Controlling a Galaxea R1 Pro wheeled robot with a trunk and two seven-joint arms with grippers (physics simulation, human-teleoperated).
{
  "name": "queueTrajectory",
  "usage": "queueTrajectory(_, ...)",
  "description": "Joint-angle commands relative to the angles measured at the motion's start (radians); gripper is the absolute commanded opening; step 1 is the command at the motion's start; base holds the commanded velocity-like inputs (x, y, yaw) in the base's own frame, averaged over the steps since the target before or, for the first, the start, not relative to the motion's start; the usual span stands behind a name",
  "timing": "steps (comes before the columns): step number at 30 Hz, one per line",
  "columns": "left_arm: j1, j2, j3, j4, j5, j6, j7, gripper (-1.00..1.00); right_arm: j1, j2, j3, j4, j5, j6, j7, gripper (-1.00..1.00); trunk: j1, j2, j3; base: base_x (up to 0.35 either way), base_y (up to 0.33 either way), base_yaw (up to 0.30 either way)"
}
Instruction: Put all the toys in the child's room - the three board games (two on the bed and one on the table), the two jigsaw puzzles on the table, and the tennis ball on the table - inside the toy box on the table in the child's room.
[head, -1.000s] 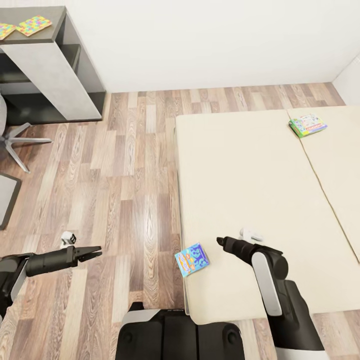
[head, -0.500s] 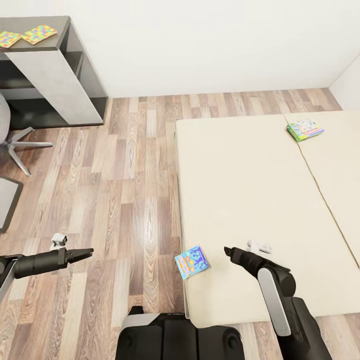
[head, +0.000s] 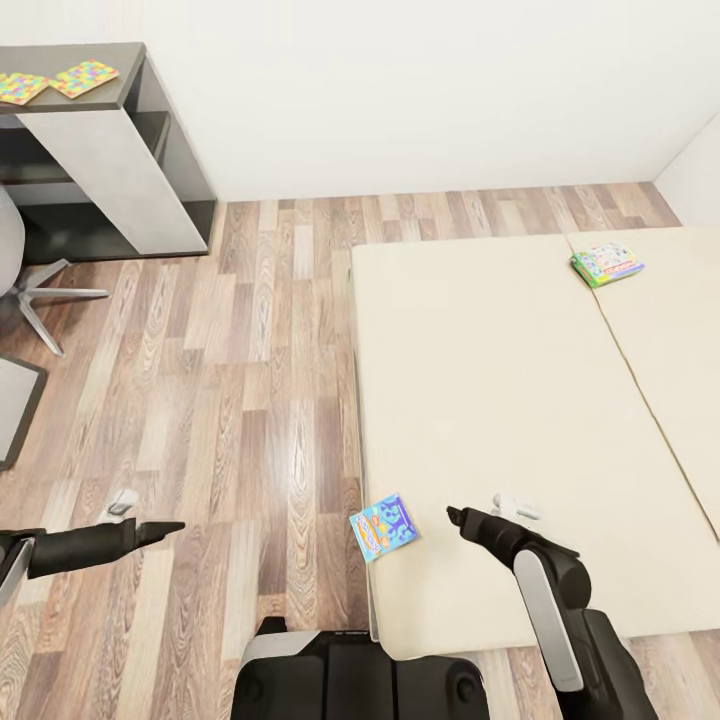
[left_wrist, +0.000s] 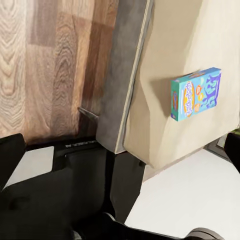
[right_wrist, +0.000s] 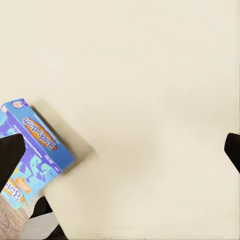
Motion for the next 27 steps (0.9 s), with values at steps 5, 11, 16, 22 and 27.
queueTrajectory(5, 0.007, -0.005, 0.0, 0.0, 0.004, 0.009, 0.027, 1.0, 0.02, 0.0, -0.005, -0.001, -0.01, 0.002, -0.009, 1.0, 0.0, -0.001, -0.001, 0.0, 0.0, 0.0)
queueTrajectory(11, 0.009, -0.01, 0.0, -0.001, 0.004, 0.009, 0.067, 1.0, 0.025, 0.001, -0.003, -0.001, -0.009, 0.002, -0.011, 1.0, 0.0, -0.001, -0.001, 0.0, 0.0, 0.0)
queueTrajectory(16, 0.009, -0.012, 0.001, -0.001, 0.004, 0.009, 0.106, 1.0, 0.025, 0.001, -0.001, -0.001, -0.009, 0.001, -0.012, 1.0, 0.0, -0.001, -0.001, 0.0, 0.0, 0.0)
queueTrajectory(22, 0.009, -0.012, 0.001, -0.001, 0.005, 0.008, 0.117, 1.0, 0.025, 0.001, 0.001, -0.001, -0.009, 0.001, -0.013, 1.0, 0.0, -0.001, 0.0, 0.0, 0.0, 0.016)
queueTrajectory(27, 0.009, -0.013, 0.0, -0.001, 0.006, 0.009, 0.118, 1.0, 0.025, 0.001, 0.001, -0.001, -0.009, 0.001, -0.013, 1.0, 0.0, -0.001, 0.003, -0.011, 0.0, 0.143)
